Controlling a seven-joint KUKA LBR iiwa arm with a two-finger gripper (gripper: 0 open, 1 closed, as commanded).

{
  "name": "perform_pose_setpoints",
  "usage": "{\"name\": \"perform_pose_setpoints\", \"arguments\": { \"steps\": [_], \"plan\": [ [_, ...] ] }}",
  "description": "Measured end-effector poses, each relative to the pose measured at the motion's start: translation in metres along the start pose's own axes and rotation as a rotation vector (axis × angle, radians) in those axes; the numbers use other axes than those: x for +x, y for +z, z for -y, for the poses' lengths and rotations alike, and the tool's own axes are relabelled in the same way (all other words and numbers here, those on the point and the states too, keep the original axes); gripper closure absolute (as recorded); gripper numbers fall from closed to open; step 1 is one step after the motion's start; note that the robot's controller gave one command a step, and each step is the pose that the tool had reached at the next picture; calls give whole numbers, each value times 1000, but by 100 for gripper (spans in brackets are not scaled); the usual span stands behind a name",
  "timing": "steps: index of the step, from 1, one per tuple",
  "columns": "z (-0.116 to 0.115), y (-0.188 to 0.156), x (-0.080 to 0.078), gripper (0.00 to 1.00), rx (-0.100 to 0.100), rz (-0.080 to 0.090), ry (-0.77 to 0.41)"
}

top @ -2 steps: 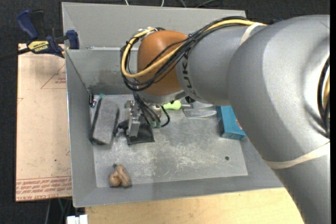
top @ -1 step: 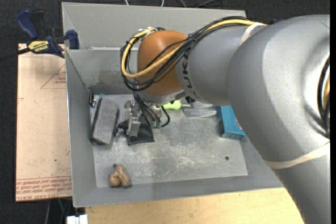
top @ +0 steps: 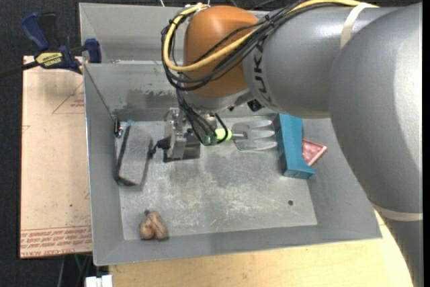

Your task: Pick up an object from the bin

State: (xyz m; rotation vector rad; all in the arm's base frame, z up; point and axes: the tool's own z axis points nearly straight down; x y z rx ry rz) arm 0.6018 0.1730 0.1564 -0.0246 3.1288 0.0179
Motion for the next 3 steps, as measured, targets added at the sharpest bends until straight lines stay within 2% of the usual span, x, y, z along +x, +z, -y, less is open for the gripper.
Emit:
{"name": "perform_pose_setpoints", "arguments": {
  "steps": [1, 2, 3],
  "plan": [
    [23, 47, -27, 100, -1, 4, -286],
    [22, 13, -17, 100, -1, -6, -317],
    [34, -72, -22, 100, 0, -4, -345]
  ]
}}
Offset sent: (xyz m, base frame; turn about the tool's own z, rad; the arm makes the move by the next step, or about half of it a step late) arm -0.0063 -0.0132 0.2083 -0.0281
